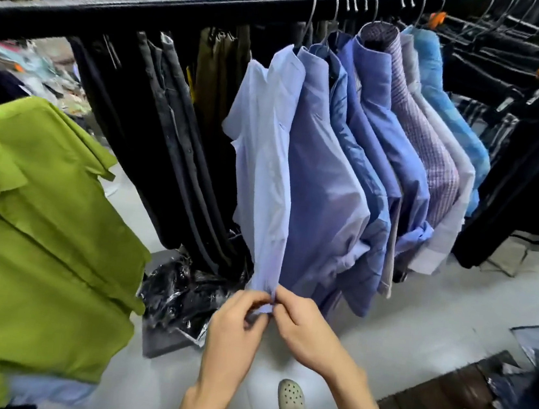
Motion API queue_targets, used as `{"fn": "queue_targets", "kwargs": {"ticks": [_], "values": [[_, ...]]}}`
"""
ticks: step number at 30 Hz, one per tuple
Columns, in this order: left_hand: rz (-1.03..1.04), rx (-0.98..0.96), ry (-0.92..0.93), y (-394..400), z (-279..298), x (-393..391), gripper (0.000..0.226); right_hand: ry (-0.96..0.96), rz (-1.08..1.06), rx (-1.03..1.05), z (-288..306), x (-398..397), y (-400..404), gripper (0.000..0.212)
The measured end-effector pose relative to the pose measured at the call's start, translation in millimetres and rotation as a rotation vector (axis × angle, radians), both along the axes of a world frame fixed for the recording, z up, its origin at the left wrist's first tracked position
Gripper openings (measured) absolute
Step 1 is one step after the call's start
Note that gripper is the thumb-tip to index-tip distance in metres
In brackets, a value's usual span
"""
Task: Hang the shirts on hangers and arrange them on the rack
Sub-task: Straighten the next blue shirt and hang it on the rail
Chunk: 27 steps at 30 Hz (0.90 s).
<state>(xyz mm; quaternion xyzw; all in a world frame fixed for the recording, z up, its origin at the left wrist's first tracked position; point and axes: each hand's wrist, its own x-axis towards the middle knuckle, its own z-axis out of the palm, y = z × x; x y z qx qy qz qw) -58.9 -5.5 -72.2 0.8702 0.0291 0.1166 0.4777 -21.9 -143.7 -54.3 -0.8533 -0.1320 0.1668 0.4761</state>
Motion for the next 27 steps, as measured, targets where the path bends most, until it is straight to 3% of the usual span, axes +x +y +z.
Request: {"fn": "queue_targets", "kwargs": {"ticks": [9,14,20,24,27], "values": [[0.016,0.035,-0.190,35,3,-51,0.025,-0.163,-0.097,0.097,-1,-75,29,0.020],[0.047,0.060,-0.310,43,5,-75,0.002,-0.374,-0.082,0.048,2,-97,29,0.015],[0.111,0.119,-0.434,52,1,-109,0.012,-0.608,-0.256,0.153,-9,-125,44,0.024],[0.077,0.047,-0.437,55,6,-123,0.004,-0.660,-0.302,0.140,-9,-134,53,0.027],[0.054,0.037,-0.433,55,8,-132,0.015,-0.668,-0.277,0.126,-4,-137,52,0.039]]}}
